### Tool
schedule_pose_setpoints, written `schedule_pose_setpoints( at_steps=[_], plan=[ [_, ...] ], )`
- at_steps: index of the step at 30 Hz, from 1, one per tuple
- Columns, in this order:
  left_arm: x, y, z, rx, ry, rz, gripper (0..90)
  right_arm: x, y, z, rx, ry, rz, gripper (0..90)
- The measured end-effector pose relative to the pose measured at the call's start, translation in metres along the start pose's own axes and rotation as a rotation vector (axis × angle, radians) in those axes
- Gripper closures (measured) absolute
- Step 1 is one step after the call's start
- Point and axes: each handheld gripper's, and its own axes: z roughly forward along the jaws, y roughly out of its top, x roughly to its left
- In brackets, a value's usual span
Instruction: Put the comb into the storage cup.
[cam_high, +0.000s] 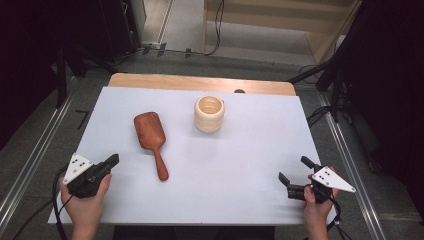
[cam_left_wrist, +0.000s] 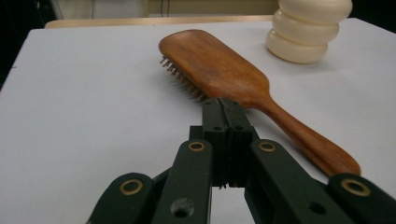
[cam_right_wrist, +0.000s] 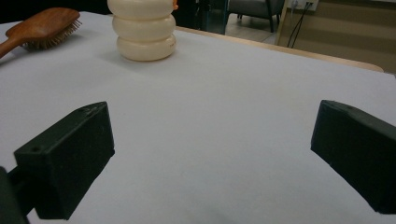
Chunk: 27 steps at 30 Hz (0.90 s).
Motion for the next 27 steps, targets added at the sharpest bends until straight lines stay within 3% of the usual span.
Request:
schedule_pose_setpoints(
  at_steps=[7,13,19,27],
  plan=[
    [-0.017,0.009,0.013,0.022,-0.042,0.030,90.0,0.001,0.000,0.000,0.001,0.003,-0.007,0.0],
    [-0.035,0.016,0.028,0.037,-0.109,0.032,90.0,0.002,0.000,0.001,0.011,0.002,-0.016,0.0],
    [-0.060,0.021,0.049,0.104,-0.189,0.069,90.0,0.001,0.000,0.001,0.007,0.007,-0.012,0.0],
    [-0.085,0.016,0.075,0.192,-0.210,0.064,90.0,0.001,0.000,0.001,0.006,0.011,-0.012,0.0]
  ],
)
